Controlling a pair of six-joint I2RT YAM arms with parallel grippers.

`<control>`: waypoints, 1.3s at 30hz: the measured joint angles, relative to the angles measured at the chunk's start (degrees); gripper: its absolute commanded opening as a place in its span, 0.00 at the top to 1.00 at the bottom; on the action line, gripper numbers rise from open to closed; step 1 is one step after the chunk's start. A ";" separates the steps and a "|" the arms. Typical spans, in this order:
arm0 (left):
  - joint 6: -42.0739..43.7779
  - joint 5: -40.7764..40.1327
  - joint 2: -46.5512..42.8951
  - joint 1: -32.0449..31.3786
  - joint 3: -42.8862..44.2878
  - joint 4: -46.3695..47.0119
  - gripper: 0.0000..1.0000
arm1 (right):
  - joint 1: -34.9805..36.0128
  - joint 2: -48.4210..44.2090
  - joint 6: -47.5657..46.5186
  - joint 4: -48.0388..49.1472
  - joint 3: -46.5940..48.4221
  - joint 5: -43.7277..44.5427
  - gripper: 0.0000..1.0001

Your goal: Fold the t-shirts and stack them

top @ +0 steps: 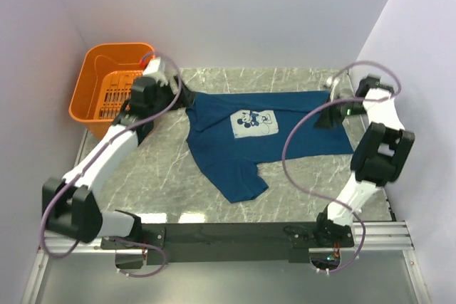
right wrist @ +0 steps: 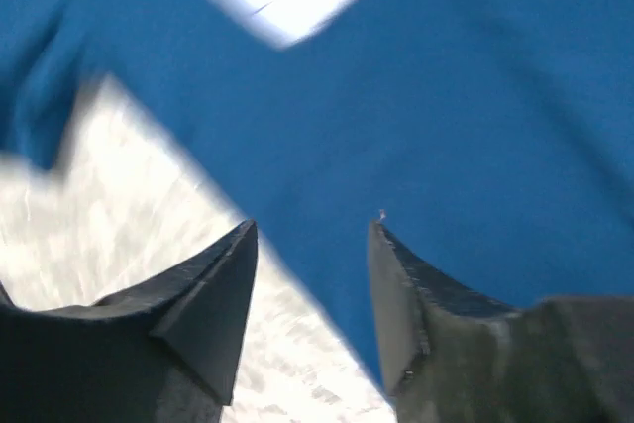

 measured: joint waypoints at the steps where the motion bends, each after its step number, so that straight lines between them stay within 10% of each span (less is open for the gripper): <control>1: -0.83 0.63 -2.47 0.42 -2.84 0.37 0.08 | 0.31 -2.62 -6.45 -3.08 -4.13 -0.39 0.39; 6: -8.07 5.62 -9.60 1.95 -16.87 -1.99 0.10 | 4.31 -15.08 -32.50 -13.16 -21.33 -0.59 0.38; 11: -14.03 8.68 -14.93 1.92 -25.94 -6.32 0.12 | 23.54 -28.06 -39.30 -13.05 -35.19 0.81 0.39; 21: -17.40 3.28 -35.76 1.88 -29.27 -13.22 0.10 | 66.16 -36.63 -13.44 13.99 -46.86 14.64 0.48; 35: -17.00 -4.68 -53.46 1.88 -29.57 -20.79 0.03 | 76.65 -24.15 1.18 32.68 -48.11 29.03 0.54; 39: -16.48 -4.68 -53.31 1.88 -29.59 -20.70 0.03 | 78.18 -22.29 3.43 33.03 -48.02 30.71 0.75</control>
